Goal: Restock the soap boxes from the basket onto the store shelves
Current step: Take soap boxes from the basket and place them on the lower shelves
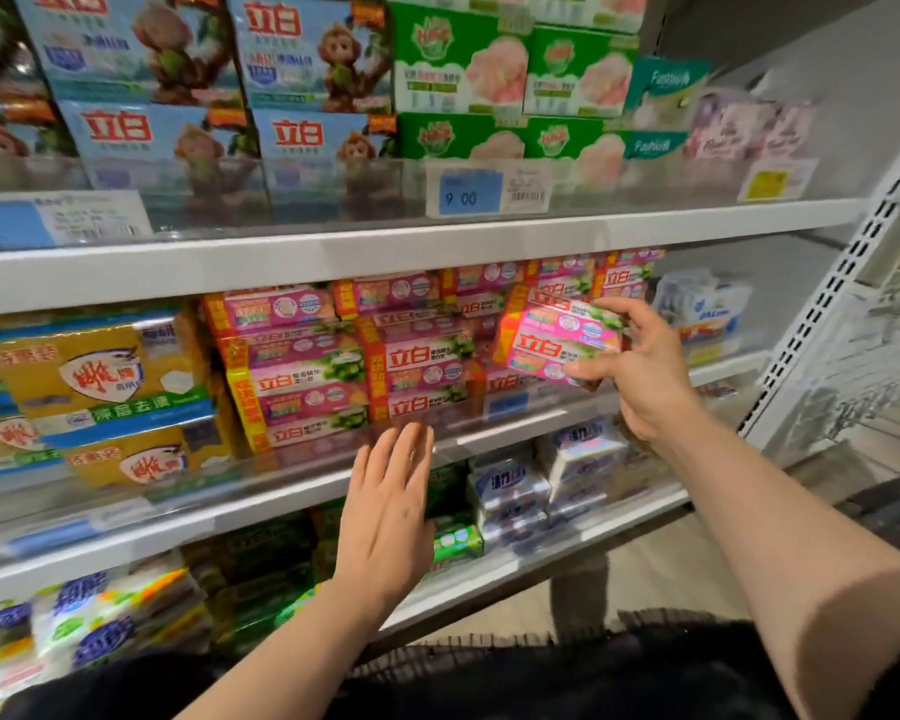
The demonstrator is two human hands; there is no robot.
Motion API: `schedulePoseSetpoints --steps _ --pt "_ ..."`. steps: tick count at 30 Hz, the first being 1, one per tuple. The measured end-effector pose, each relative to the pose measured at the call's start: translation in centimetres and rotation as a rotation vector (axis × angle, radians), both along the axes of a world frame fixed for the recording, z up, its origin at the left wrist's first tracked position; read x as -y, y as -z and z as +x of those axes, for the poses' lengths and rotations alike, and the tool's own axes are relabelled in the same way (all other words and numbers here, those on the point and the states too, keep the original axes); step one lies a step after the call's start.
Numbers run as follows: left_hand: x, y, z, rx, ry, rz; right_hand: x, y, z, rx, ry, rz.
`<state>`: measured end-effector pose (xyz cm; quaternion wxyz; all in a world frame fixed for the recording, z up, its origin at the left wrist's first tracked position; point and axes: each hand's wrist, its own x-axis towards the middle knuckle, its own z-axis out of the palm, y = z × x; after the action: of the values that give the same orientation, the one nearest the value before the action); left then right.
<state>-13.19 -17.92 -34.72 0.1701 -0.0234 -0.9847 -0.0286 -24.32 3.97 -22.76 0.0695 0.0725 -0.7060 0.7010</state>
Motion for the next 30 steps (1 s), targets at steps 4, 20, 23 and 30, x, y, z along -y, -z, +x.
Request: schedulePoseSetpoints --steps 4,20,23,30 --pt "0.6 0.1 -0.7 -0.031 0.004 -0.011 1.5 0.9 -2.9 0.039 -0.069 -0.013" --pt "1.0 2.0 -1.9 -0.183 0.05 -0.069 3.9 3.2 -6.9 0.19 -0.009 -0.064" --pt "1.1 1.8 -2.0 -0.203 0.066 -0.072 4.1 3.3 -6.5 0.176 -0.033 0.0" --pt "-0.4 0.0 -1.1 -0.181 0.06 0.07 1.8 0.9 -2.6 0.113 0.05 0.11"
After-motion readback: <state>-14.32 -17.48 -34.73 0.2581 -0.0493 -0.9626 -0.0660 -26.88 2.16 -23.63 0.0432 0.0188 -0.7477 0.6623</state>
